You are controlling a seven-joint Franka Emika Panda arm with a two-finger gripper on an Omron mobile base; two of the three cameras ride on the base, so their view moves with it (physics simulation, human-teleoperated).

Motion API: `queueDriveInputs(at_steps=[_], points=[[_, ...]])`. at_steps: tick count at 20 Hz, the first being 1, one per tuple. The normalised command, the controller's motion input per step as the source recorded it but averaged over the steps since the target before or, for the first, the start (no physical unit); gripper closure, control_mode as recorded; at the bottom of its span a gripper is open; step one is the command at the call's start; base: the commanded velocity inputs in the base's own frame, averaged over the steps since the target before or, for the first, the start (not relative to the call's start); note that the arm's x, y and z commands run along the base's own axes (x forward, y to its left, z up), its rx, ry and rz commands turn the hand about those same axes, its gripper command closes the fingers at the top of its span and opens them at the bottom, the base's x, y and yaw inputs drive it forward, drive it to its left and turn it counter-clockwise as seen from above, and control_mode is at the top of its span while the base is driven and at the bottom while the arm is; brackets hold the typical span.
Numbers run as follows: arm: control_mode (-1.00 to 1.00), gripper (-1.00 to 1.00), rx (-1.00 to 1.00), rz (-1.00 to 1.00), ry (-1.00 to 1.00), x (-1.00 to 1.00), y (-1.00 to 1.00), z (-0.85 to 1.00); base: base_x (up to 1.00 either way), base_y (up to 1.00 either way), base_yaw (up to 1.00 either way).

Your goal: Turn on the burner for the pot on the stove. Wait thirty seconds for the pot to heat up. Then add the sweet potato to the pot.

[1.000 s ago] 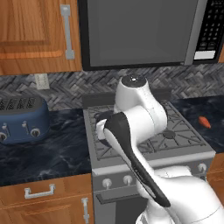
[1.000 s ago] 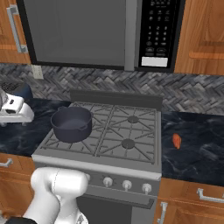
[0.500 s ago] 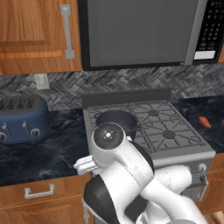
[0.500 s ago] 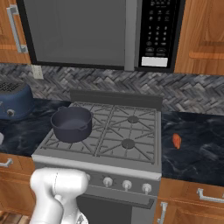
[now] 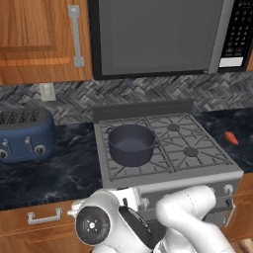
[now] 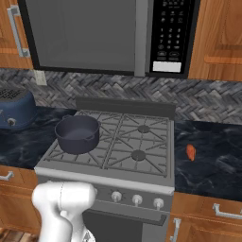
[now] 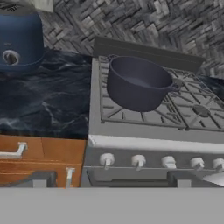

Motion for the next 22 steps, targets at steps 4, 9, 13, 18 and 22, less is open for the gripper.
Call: queueDriveInputs(at_steps=[4,9,13,18,22], points=[[-1.0,-1.0,-0.04,-0.19,-0.24,0.0,0.0,-0.53,0.0,0.0,0.0],[-1.0,-1.0,0.0,-0.31,-0.14,0.0,-0.01,-0.59,0.0,0.0,0.0],[-1.0,-1.0,0.0,-0.33,-0.14,0.0,-0.09,-0.5,0.0,0.0,0.0],[-1.0,-1.0,0.03,-0.11,-0.15,0.0,-0.16,-0.18,0.0,0.0,0.0],[-1.0,-1.0,0.06,0.03,-0.08,0.0,-0.32,0.0,0.0,0.0,0.0]])
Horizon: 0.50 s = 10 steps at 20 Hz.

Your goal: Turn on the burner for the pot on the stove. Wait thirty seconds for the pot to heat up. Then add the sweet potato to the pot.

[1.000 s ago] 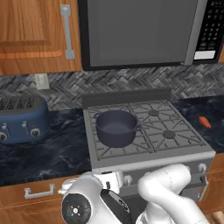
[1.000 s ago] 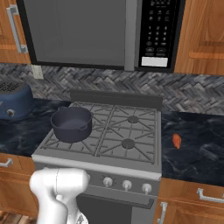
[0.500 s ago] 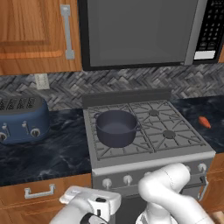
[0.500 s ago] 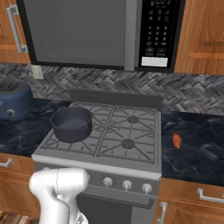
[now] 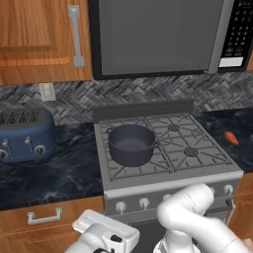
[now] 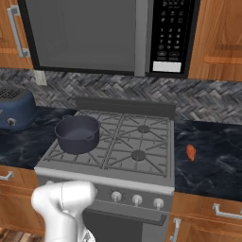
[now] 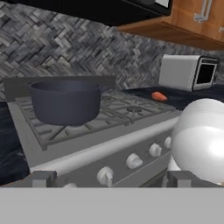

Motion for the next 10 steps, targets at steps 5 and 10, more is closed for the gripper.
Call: queueDriveInputs(at_steps=[5,10], points=[[-1.0,-1.0,0.06,0.17,0.0,0.0,-0.48,-0.11,0.0,0.0,0.0],[-1.0,-1.0,0.06,0.18,0.0,0.1,-0.42,-0.31,0.0,0.0,0.0]])
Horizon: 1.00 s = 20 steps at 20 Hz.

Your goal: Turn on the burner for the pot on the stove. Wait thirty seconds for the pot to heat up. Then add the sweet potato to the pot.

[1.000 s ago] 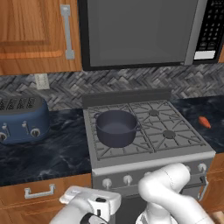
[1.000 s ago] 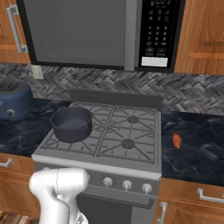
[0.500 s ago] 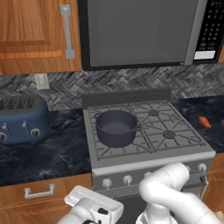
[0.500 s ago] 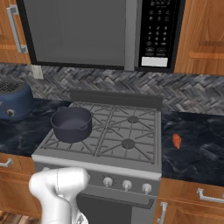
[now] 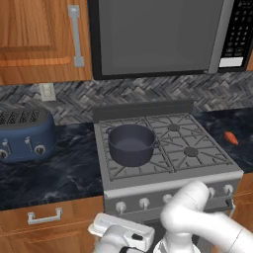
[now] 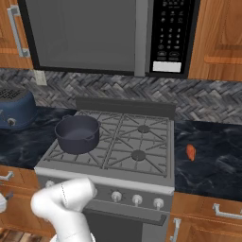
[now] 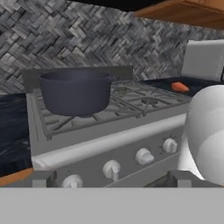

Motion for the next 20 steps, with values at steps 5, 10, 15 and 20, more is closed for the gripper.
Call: queueDriveInputs(at_steps=[5,10,15,20], points=[[-1.0,-1.0,0.07,0.17,0.0,0.32,-0.23,-0.36,0.0,0.0,0.0],[-1.0,-1.0,0.07,0.11,-0.04,0.38,-0.02,-0.48,0.0,0.0,0.0],[-1.0,-1.0,0.05,0.04,-0.04,0.3,0.0,-0.55,0.0,0.0,0.0],[-1.0,-1.0,0.05,0.0,0.0,0.2,0.0,-0.58,0.0,0.0,0.0]])
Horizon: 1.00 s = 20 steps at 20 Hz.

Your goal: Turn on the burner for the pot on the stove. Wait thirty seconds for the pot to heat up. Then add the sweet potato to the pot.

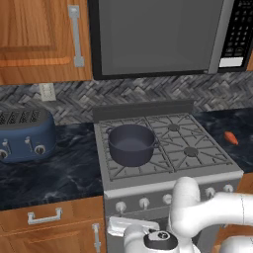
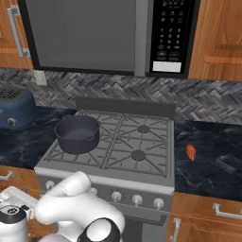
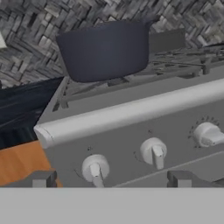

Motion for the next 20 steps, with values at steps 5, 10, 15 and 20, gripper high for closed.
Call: queueDriveInputs(at_steps=[5,10,15,20], points=[[-1.0,-1.0,0.05,0.0,0.0,0.3,0.0,-0.49,0.0,0.0,0.0],[-1.0,-1.0,0.06,0.0,-0.01,0.34,0.03,-0.26,0.0,0.0,0.0],[-1.0,-1.0,0.07,0.0,-0.05,0.45,0.03,0.0,0.0,0.0,0.0],[-1.0,-1.0,0.04,-0.02,-0.05,0.36,0.0,-0.03,0.0,0.0,0.0]])
